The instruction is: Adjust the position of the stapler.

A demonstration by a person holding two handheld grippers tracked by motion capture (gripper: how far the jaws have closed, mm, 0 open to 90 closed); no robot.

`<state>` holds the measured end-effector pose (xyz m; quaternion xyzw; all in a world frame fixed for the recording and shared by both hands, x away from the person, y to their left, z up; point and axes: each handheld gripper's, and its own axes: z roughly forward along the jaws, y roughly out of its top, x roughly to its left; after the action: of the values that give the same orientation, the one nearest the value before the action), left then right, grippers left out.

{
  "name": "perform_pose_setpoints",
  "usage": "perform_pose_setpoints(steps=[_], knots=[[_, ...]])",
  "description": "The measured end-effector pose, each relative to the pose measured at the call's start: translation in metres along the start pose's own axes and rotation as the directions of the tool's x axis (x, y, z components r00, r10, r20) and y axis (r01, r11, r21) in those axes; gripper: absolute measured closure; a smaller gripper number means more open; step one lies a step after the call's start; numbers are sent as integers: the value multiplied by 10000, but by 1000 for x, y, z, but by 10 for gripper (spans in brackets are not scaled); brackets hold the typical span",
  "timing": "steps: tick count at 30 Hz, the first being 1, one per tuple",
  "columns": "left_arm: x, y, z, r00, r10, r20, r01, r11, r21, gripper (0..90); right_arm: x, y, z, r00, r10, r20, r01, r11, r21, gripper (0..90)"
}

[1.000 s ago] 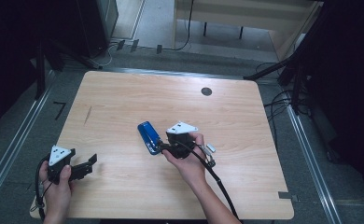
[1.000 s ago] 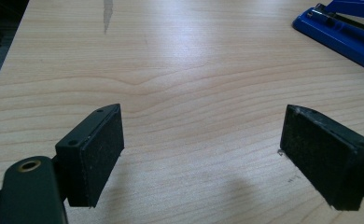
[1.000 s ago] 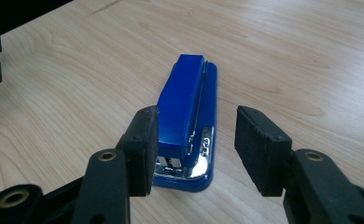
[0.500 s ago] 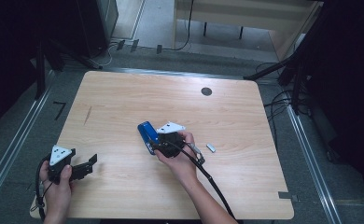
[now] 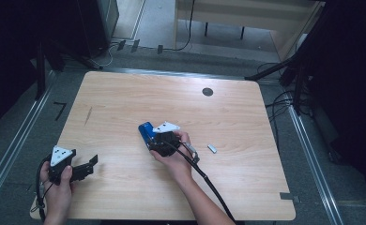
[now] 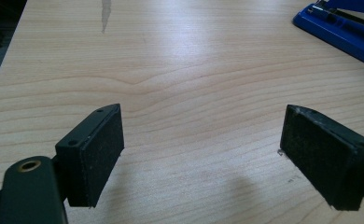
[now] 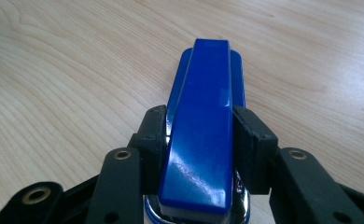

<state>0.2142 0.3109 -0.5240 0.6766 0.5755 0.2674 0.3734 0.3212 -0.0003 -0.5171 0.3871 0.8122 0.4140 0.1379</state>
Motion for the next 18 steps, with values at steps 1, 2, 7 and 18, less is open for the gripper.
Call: perform_pose_setpoints(steps=[1,2,7,18], knots=[[0,0,0,10000,8,-1,-8,10000,4,142,0,-1,4,10000,50,62,-51,10000,58,599],[0,0,0,10000,8,-1,-8,10000,4,142,0,-1,4,10000,50,62,-51,10000,58,599],[0,0,0,10000,-13,3,13,10000,14,142,1,-2,9,9997,170,188,-170,9999,-16,610],[-1,0,1,10000,67,-18,-67,10000,65,142,7,-4,22,9966,-3,823,43,9988,-483,631]])
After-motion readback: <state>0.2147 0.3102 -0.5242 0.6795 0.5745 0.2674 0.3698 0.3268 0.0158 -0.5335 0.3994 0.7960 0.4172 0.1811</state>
